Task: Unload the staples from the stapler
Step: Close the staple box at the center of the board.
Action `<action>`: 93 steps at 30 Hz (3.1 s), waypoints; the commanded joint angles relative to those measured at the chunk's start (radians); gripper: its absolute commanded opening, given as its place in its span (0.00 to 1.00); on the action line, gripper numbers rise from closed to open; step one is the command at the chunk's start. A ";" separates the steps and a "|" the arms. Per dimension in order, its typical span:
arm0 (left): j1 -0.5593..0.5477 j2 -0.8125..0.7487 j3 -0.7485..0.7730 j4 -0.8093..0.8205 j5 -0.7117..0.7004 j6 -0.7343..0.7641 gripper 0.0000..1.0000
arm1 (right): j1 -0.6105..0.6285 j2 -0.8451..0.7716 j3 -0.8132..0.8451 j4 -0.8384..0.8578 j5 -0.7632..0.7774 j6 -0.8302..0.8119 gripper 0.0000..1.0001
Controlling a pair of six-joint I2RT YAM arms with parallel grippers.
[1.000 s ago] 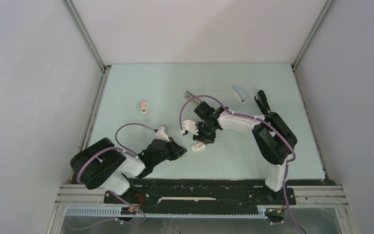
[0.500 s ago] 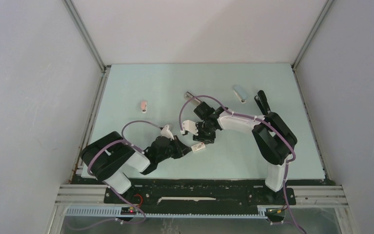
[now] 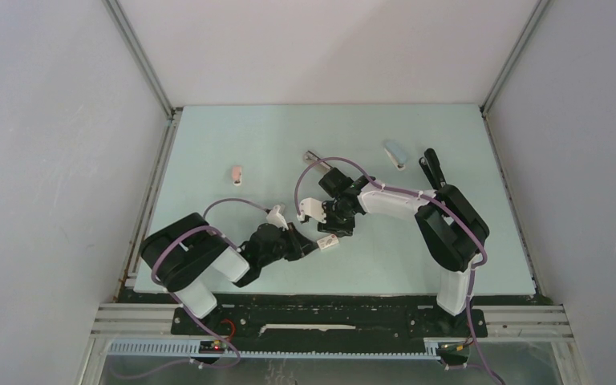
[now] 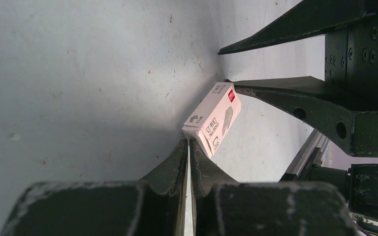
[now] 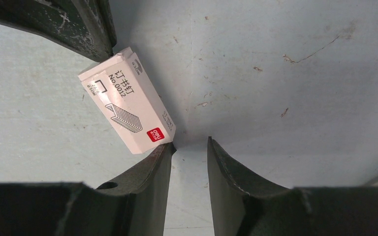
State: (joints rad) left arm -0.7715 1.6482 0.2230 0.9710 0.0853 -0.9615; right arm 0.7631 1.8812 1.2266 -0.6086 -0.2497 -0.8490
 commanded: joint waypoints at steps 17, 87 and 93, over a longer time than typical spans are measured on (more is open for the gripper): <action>0.004 0.056 0.010 -0.005 0.016 -0.005 0.11 | 0.031 0.039 0.004 -0.021 -0.043 0.007 0.42; 0.576 -1.032 0.592 -1.285 -0.022 0.830 1.00 | -0.883 -1.004 -0.186 0.269 -0.342 0.879 1.00; 0.576 -1.032 0.561 -1.292 -0.082 0.858 1.00 | -0.813 -1.015 -0.221 0.264 -0.310 0.804 1.00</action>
State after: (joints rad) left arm -0.2024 0.6247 0.8066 -0.3614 0.0376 -0.1497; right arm -0.1024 0.8795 1.0061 -0.4213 -0.6273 -0.0566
